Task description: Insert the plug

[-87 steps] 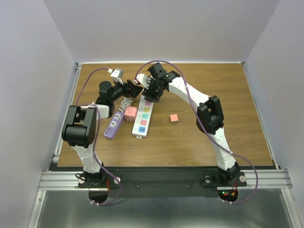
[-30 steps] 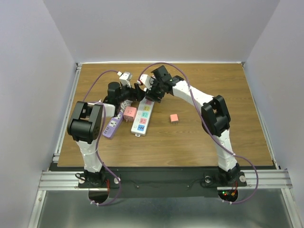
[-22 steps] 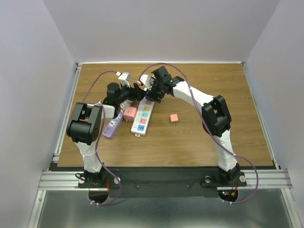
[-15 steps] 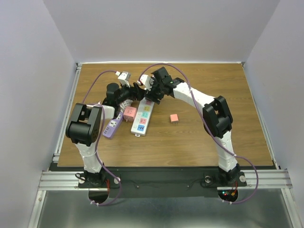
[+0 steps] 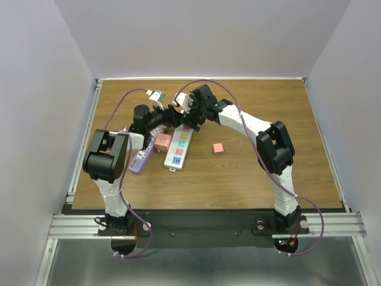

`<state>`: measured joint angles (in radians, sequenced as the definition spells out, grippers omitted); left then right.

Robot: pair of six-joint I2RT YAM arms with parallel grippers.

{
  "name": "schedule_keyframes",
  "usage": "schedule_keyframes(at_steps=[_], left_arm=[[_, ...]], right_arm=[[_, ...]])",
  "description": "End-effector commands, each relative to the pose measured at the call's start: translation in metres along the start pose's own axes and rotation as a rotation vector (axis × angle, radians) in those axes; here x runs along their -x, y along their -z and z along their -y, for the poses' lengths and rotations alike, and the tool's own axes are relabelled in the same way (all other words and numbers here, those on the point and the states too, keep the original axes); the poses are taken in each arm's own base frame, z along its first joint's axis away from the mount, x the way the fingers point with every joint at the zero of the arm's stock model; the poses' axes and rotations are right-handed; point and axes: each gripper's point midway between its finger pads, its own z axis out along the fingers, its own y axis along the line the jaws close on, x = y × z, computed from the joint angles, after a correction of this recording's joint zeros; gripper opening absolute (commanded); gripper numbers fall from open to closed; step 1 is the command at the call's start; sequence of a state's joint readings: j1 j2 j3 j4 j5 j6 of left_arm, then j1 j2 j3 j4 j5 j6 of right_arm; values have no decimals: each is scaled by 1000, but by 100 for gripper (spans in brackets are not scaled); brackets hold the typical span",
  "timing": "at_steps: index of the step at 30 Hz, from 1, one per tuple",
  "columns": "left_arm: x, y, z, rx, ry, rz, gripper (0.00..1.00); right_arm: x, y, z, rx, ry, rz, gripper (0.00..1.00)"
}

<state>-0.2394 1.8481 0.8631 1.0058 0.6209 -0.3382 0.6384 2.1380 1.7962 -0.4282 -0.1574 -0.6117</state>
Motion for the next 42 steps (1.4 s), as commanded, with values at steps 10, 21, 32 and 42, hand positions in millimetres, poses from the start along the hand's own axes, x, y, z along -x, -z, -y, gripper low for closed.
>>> schedule_keyframes(at_steps=[10,21,32,42], left_arm=[[8,-8,-4,21,-44,20,86],[4,-11,-15,61,-43,16,86],[5,-12,-16,64,-45,16,86],[4,-13,-16,62,-46,10,86]], right_arm=[[33,27,16,-54,49,159,83],[42,42,16,-44,91,276,75],[40,37,21,-48,81,304,76],[39,32,19,-30,81,326,82]])
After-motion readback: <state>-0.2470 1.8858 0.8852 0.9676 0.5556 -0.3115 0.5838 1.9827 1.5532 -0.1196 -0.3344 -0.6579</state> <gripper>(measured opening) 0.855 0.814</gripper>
